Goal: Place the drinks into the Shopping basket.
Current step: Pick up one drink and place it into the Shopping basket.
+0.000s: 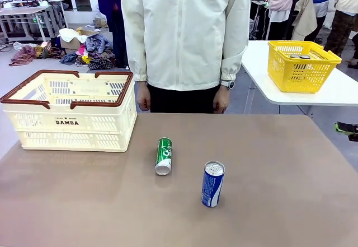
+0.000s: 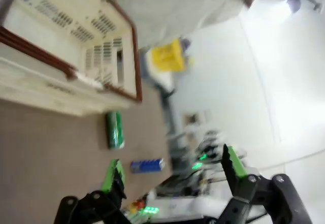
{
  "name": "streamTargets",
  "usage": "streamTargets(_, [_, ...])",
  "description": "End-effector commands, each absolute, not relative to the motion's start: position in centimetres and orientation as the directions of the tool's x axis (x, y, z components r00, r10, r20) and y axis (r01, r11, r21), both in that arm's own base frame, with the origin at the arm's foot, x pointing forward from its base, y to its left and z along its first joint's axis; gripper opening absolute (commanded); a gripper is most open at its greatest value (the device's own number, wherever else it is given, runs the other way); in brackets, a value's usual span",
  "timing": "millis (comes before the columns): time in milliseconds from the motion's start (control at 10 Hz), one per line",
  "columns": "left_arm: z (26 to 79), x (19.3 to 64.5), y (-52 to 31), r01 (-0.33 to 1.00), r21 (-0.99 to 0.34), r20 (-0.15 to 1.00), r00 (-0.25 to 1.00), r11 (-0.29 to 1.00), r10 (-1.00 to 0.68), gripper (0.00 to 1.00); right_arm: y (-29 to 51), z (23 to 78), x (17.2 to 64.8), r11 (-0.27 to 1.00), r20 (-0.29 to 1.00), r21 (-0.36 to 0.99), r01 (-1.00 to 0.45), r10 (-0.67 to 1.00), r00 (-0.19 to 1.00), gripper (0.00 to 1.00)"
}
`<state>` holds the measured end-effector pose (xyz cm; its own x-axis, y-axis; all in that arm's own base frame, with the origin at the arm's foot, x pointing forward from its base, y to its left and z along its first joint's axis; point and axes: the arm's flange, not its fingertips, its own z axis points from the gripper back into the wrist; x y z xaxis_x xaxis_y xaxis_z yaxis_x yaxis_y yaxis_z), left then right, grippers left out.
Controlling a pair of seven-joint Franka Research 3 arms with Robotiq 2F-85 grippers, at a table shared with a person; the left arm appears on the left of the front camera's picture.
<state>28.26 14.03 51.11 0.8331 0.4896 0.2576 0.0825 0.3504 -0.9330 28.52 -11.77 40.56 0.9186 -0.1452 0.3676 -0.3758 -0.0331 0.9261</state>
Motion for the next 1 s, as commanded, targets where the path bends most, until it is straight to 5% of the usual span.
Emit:
streamTargets(0, [53.8, 28.3, 0.8, 0.153, -0.784, 0.277, 0.953, 0.602, 0.119, 1.0, -11.9, 41.2, 28.5, -0.043, 0.357, 0.929, -0.367, -0.158, 0.921, 1.0])
streamTargets(300, [53.6, 26.1, -13.5, 0.308, -0.675, 0.171, 0.949, 0.67, -0.264, 1.0, -11.9, 41.2, 28.5, -0.043, 0.357, 0.929, -0.367, -0.158, 0.921, 1.0])
streamTargets(600, [50.5, 26.0, -24.6, 0.433, -0.48, 0.25, 0.901, 0.763, -0.354, 1.0, -11.9, 41.2, 28.5, -0.043, 0.357, 0.929, -0.367, -0.158, 0.921, 1.0])
streamTargets(900, [48.8, 31.1, -27.7, 0.386, -0.487, 0.094, 0.915, 0.784, -0.392, 1.0, -11.9, 41.2, 28.5, -0.043, 0.357, 0.929, -0.367, -0.158, 0.921, 1.0])
